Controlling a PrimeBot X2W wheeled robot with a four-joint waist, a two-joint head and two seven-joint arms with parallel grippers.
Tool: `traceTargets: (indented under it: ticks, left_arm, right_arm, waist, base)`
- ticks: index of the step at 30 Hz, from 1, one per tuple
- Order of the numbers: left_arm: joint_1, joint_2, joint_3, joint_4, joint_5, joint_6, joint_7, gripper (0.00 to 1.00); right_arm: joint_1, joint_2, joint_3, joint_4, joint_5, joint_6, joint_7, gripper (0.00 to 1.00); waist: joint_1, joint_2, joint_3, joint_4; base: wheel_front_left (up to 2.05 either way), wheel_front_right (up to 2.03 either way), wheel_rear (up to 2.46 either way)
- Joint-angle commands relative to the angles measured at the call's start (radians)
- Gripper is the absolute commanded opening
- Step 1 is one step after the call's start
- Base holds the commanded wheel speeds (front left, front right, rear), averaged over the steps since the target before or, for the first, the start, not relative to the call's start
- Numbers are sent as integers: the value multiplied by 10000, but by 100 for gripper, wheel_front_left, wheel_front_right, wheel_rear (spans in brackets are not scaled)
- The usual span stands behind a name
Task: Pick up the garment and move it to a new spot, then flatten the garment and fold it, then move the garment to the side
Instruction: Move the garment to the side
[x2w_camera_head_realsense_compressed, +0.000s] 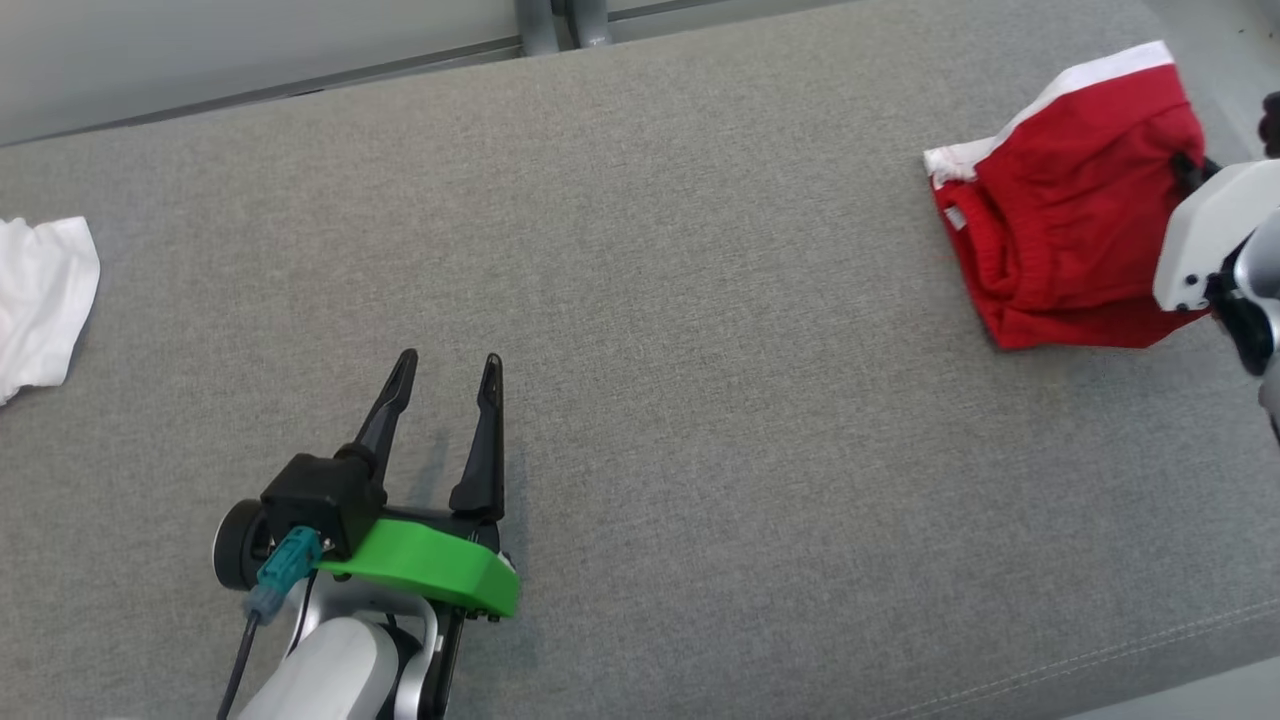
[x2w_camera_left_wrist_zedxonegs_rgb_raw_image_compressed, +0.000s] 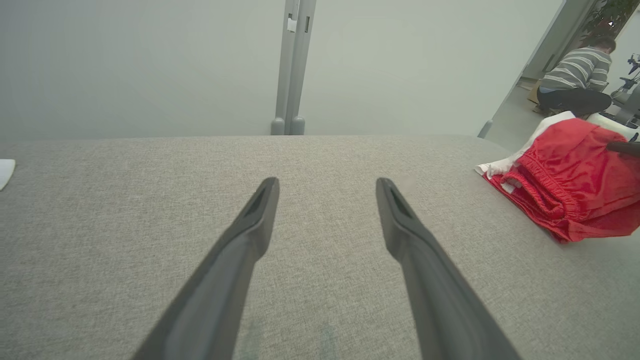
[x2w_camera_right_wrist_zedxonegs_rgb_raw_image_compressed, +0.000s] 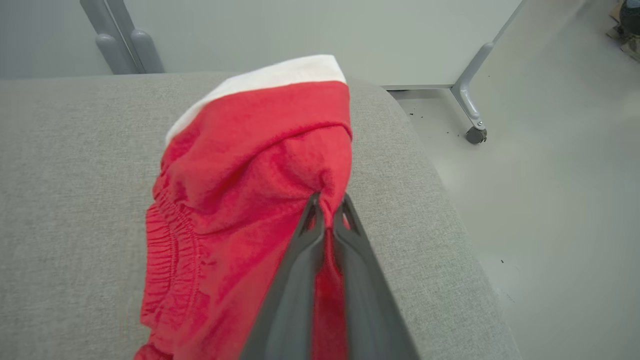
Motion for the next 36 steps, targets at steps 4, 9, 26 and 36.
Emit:
traceTargets:
  ticks: [4, 9, 26, 36]
  left_arm:
    - [-283, 159, -18, -271, 172, 139, 111, 100]
    - [-504, 241, -73, -549, 296, 181, 238, 100]
    - [-616, 350, -176, -798, 433, 317, 379, 100]
    - [-376, 282, -131, -571, 173, 298, 268, 100]
  right_arm:
    - [-525, -471, -289, 329, -267, 1, -366, 0]
    - [-953, -758, -664, 755, -590, 1, -675, 0]
    - [-1375, -784, -2517, 2365, -3105, -1, -2933, 100]
    - [-1221, 192, -2639, 2065, -3583, -1, -3323, 100]
  waist:
    - [0, 41, 649, 399]
    - [0, 41, 1129, 622]
    - [0, 41, 1537, 787]
    - [0, 41, 686, 648]
  base:
    - [0, 0, 0]
    - [0, 0, 0]
    - [0, 0, 0]
    - [0, 0, 0]
